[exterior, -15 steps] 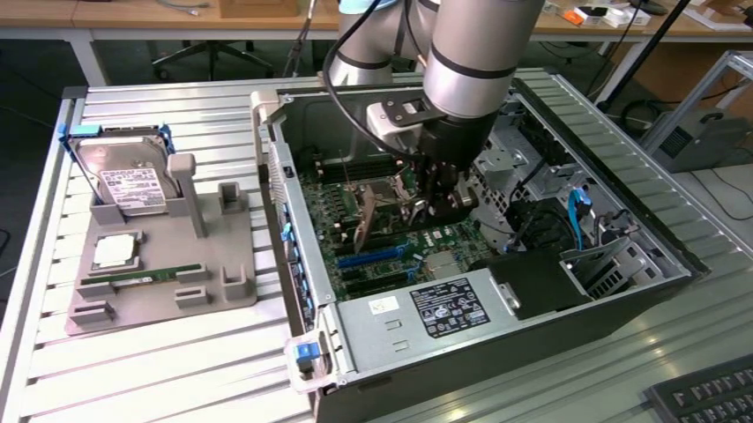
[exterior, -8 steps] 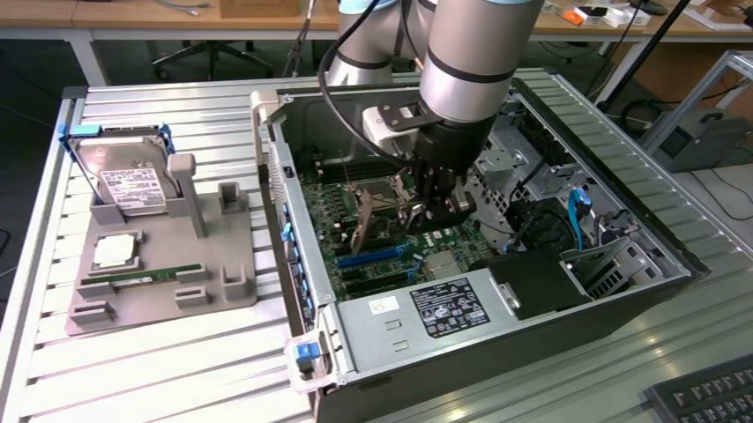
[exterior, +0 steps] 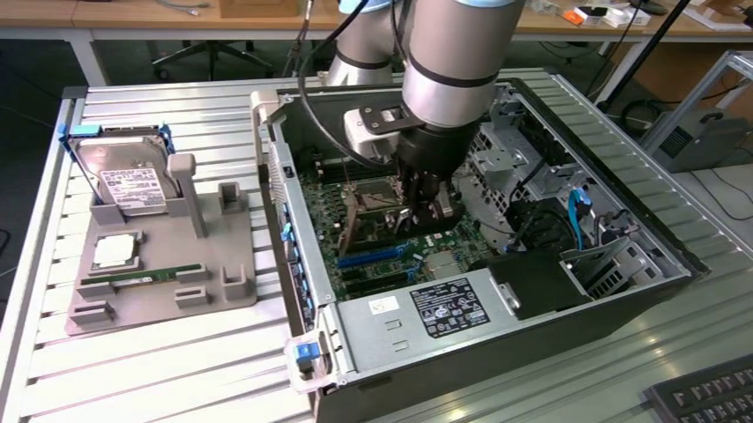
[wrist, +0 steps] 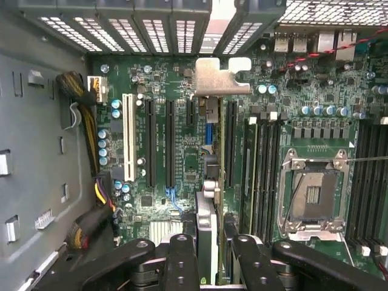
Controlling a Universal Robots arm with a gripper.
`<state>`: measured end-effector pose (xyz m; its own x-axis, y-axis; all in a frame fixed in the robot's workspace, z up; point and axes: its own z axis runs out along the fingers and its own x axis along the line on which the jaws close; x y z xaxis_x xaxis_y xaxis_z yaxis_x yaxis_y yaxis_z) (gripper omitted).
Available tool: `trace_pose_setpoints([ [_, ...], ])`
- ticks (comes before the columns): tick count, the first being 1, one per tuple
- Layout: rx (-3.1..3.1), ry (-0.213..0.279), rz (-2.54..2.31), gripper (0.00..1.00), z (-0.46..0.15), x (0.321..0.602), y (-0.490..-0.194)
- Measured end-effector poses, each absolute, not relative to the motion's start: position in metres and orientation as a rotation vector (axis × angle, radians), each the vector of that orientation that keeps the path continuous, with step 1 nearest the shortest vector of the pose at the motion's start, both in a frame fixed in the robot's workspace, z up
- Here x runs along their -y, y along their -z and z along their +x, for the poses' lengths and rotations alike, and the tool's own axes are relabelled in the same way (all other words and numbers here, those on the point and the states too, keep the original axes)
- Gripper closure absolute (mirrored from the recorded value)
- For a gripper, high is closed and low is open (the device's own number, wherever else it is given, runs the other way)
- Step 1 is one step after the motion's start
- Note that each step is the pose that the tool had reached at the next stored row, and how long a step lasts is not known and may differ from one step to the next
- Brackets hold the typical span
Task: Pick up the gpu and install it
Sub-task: 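Insert the gpu into the slot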
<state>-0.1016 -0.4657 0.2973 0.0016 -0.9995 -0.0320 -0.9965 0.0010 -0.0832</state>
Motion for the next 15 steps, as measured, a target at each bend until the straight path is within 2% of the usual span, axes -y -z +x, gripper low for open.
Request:
trace_pose_setpoints([
  [5, -2.175, 0.059, -2.154, 0.73, -0.123, 0.464, -0.293],
  [11, -2.195, 0.079, -2.150, 0.73, -0.144, 0.458, -0.260],
  [15, -2.195, 0.079, -2.151, 0.73, -0.147, 0.458, -0.259],
])
